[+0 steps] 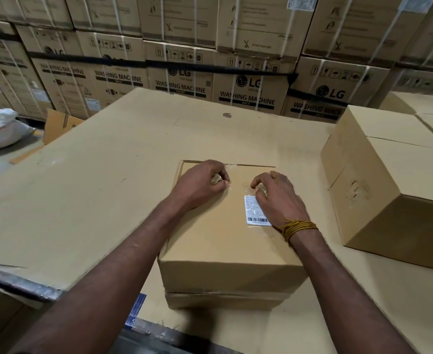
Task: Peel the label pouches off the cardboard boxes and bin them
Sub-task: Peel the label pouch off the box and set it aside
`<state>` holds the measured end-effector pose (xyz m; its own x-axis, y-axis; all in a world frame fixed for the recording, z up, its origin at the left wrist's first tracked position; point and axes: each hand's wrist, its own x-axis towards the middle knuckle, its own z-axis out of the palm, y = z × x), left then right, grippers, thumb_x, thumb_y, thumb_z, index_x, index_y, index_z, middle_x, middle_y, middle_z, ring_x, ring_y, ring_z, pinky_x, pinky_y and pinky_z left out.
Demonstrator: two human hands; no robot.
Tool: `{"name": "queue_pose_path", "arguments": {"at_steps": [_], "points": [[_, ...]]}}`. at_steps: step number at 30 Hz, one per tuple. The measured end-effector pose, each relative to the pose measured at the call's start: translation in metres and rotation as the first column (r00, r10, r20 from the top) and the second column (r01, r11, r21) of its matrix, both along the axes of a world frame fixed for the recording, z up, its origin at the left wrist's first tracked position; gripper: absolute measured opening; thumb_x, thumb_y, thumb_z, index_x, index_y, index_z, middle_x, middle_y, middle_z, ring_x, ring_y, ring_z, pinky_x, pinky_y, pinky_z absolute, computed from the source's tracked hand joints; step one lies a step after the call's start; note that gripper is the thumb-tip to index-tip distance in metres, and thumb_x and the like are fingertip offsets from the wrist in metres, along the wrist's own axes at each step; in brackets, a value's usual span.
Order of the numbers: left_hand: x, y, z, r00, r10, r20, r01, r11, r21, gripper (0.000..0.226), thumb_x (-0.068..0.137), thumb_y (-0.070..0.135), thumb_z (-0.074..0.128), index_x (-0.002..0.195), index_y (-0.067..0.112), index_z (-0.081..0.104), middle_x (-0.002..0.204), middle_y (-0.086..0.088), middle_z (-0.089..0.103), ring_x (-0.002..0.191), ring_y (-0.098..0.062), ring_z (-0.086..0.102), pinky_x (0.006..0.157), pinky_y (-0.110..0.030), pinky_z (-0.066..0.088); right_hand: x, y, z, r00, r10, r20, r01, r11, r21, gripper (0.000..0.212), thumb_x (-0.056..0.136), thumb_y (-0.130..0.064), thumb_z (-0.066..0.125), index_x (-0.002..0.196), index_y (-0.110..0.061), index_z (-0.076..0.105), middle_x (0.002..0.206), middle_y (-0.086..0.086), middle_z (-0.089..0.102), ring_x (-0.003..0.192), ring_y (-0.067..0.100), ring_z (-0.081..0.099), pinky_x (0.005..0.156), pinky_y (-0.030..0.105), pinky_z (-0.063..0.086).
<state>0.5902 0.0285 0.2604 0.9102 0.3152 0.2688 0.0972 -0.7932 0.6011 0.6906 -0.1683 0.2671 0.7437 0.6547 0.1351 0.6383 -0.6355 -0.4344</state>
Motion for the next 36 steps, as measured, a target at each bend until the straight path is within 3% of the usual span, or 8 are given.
{"name": "queue_pose_path", "arguments": {"at_steps": [7, 11, 15, 18, 24, 36], "points": [[-0.0016, -0.0021, 0.0026, 1.000, 0.005, 0.005, -0.005, 1.000, -0.004, 0.006, 0.086, 0.024, 0.064, 0.087, 0.028, 0.067, 0.106, 0.012, 0.064, 0.093, -0.006, 0.055, 0.080, -0.034, 0.048, 0.0019, 0.0018, -0.0017, 1.000, 0.024, -0.006, -0.024, 0.999, -0.035, 0.029, 0.098, -0.023, 0.035, 0.117, -0.040, 0.049, 0.150, 0.003, 0.034, 0.146, 0.019, 0.018, 0.101, 0.048, 0.037], [-0.0018, -0.0030, 0.0024, 1.000, 0.016, 0.005, -0.016, 1.000, -0.001, 0.007, 0.086, 0.023, 0.063, 0.087, 0.029, 0.068, 0.104, 0.015, 0.063, 0.089, -0.003, 0.053, 0.076, -0.032, 0.046, 0.0030, 0.0016, -0.0030, 1.000, 0.017, -0.010, -0.017, 1.000, -0.011, 0.021, 0.096, -0.023, 0.036, 0.105, -0.039, 0.048, 0.137, 0.002, 0.042, 0.140, 0.022, 0.027, 0.096, 0.047, 0.041], [-0.0019, -0.0018, 0.0009, 1.000, 0.016, -0.003, -0.016, 1.000, -0.016, 0.006, 0.085, 0.025, 0.063, 0.086, 0.030, 0.067, 0.107, 0.014, 0.064, 0.095, -0.006, 0.057, 0.083, -0.037, 0.050, 0.0032, 0.0005, -0.0029, 1.000, 0.017, -0.010, -0.017, 1.000, -0.021, 0.025, 0.097, -0.027, 0.037, 0.116, -0.037, 0.050, 0.137, 0.000, 0.041, 0.142, 0.021, 0.027, 0.099, 0.049, 0.041], [-0.0025, -0.0026, 0.0013, 1.000, 0.019, -0.001, -0.019, 1.000, -0.020, 0.006, 0.086, 0.025, 0.063, 0.087, 0.030, 0.067, 0.111, 0.014, 0.064, 0.099, -0.006, 0.058, 0.086, -0.039, 0.050, 0.0023, 0.0005, -0.0027, 1.000, 0.004, -0.012, -0.004, 1.000, -0.008, 0.016, 0.097, -0.028, 0.038, 0.107, -0.036, 0.048, 0.136, 0.001, 0.043, 0.141, 0.023, 0.028, 0.099, 0.050, 0.042], [-0.0024, -0.0029, 0.0011, 1.000, 0.017, -0.005, -0.017, 1.000, -0.020, 0.006, 0.086, 0.026, 0.063, 0.088, 0.029, 0.068, 0.112, 0.013, 0.064, 0.102, -0.007, 0.058, 0.088, -0.040, 0.050, -0.0003, -0.0001, 0.0006, 1.000, -0.006, -0.030, 0.006, 1.000, -0.024, 0.023, 0.099, -0.026, 0.038, 0.118, -0.033, 0.049, 0.155, 0.005, 0.028, 0.151, 0.020, 0.011, 0.104, 0.047, 0.035], [-0.0022, -0.0024, 0.0006, 1.000, 0.017, -0.004, -0.018, 0.999, -0.033, 0.006, 0.085, 0.027, 0.063, 0.088, 0.029, 0.067, 0.112, 0.013, 0.064, 0.102, -0.008, 0.058, 0.088, -0.041, 0.050, -0.0018, -0.0009, 0.0025, 0.999, -0.036, -0.032, 0.035, 0.999, -0.024, 0.020, 0.099, -0.029, 0.039, 0.117, -0.031, 0.049, 0.163, 0.007, 0.016, 0.152, 0.019, 0.012, 0.098, 0.043, 0.039]]}}
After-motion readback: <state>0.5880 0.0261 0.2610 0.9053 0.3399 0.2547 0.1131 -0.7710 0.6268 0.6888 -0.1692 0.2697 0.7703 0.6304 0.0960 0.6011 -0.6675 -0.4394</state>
